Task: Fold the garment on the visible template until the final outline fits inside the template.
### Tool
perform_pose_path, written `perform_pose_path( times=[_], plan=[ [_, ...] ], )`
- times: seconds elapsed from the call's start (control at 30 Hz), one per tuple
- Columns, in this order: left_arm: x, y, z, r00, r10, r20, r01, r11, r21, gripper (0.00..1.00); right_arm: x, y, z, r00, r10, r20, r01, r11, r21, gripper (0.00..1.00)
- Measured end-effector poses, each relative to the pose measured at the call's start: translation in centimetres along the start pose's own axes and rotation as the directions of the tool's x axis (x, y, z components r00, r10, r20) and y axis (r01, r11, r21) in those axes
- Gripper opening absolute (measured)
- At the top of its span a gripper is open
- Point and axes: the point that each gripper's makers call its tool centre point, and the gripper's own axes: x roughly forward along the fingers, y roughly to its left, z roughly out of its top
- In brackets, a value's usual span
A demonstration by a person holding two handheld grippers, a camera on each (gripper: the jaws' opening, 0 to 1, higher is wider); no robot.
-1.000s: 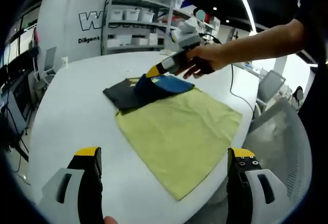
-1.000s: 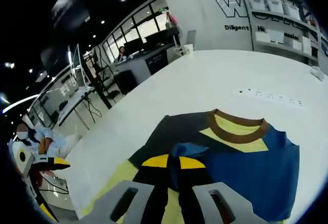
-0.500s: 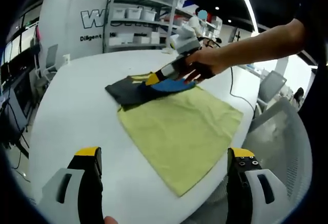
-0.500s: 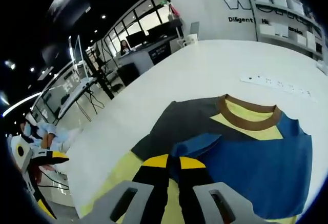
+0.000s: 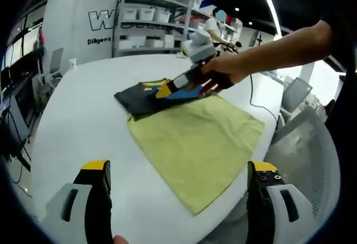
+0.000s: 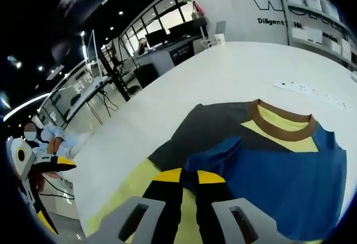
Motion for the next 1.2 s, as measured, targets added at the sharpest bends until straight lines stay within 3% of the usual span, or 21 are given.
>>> perform_pose_path(
  times=[0.5, 0.93, 1.2],
  plan=[
    [0.0, -0.1, -0.1, 1.0, 0.0, -0.001, 0.0, 1.0, -0.005, 0.98, 0.1, 1.6, 0.8, 0.998, 0.059, 0.029, -0.057, 0.996, -0.067, 0.08],
    [0.4, -0.5, -0.1, 1.0, -0.012, 0.001, 0.012, 1.0, -0.007, 0.98, -1.5, -1.2, 1.9, 0.999, 0.008, 0.049, -0.002, 0.993, -0.115, 0.1],
    [1.7, -0.7, 0.7, 1.0, -0.027, 0.008, 0.027, 1.0, -0.001, 0.96, -2.6, -3.1, 2.7, 0.998, -0.014, 0.058, 0.023, 0.987, -0.157, 0.11]
  ],
)
